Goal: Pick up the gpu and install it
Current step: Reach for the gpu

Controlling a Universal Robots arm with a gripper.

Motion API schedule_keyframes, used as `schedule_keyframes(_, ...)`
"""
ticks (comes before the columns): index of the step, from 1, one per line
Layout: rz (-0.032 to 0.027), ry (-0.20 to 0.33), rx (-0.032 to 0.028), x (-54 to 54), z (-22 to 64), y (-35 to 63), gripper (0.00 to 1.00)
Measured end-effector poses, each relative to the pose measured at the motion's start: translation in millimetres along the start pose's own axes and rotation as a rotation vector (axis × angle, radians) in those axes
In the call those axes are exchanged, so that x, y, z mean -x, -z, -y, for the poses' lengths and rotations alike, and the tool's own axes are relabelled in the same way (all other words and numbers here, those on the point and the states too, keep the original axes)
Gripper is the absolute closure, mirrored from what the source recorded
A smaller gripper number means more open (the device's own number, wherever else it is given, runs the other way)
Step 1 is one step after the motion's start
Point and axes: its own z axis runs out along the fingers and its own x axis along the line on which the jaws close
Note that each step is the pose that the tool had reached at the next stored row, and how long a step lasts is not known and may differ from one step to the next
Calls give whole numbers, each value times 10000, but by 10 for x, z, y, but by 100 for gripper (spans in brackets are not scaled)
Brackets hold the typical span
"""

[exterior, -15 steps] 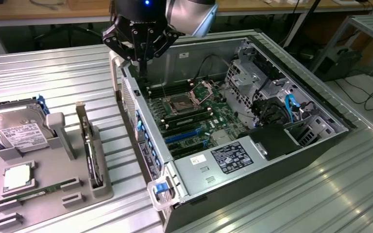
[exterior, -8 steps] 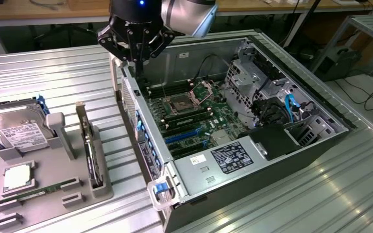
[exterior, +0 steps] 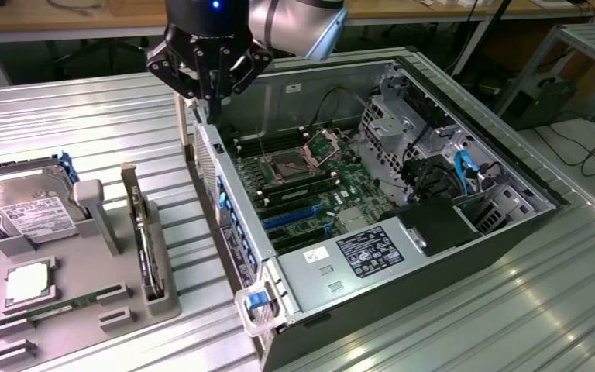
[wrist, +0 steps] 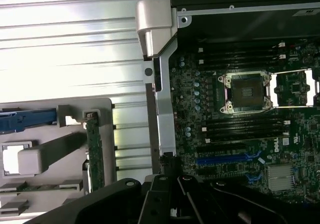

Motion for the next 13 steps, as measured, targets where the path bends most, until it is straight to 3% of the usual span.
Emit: schedule_keyframes(13, -1, 0, 0, -155, 12, 5, 89)
